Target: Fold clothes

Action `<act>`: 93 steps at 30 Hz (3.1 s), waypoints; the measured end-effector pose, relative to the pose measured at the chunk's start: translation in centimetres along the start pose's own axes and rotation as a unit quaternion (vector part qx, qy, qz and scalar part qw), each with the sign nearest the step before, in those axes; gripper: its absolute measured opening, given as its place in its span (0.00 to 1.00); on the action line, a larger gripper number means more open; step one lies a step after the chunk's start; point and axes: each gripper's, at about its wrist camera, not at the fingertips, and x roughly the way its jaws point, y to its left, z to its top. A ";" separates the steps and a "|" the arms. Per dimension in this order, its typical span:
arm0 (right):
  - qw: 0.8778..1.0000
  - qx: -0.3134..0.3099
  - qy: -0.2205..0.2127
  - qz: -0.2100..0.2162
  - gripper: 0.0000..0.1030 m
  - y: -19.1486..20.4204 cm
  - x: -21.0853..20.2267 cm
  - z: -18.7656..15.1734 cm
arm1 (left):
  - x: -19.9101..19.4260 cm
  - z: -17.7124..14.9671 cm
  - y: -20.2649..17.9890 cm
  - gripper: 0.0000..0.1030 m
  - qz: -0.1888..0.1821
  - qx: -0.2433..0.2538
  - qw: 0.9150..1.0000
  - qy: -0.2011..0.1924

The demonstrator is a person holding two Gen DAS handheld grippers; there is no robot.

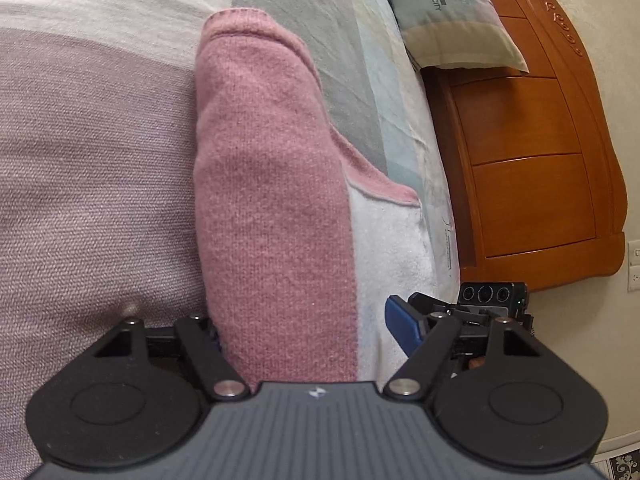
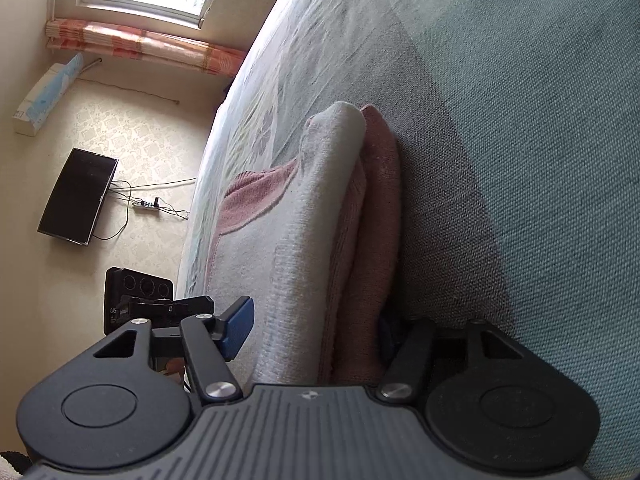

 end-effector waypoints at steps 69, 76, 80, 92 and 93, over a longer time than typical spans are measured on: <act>0.974 -0.055 -0.168 -0.140 0.41 0.3 -20.2 6.1 | 15.7 2.9 -16.7 0.41 -0.114 0.068 0.991 0.034; 0.959 -0.061 -0.193 -0.199 0.41 -2.8 -25.3 11.6 | 23.6 5.4 -19.1 0.41 -0.148 0.070 0.985 0.054; 0.952 -0.054 -0.192 -0.232 0.41 -5.4 -27.3 15.0 | 27.0 5.7 -19.0 0.41 -0.162 0.059 0.983 0.063; 0.917 -0.024 -0.237 -0.321 0.57 -9.6 -29.5 15.4 | 24.1 6.0 -19.7 0.69 -0.055 0.162 0.984 0.048; 0.909 -0.040 -0.248 -0.333 0.58 -8.7 -29.7 15.0 | 23.1 6.4 -20.7 0.73 -0.033 0.192 0.980 0.034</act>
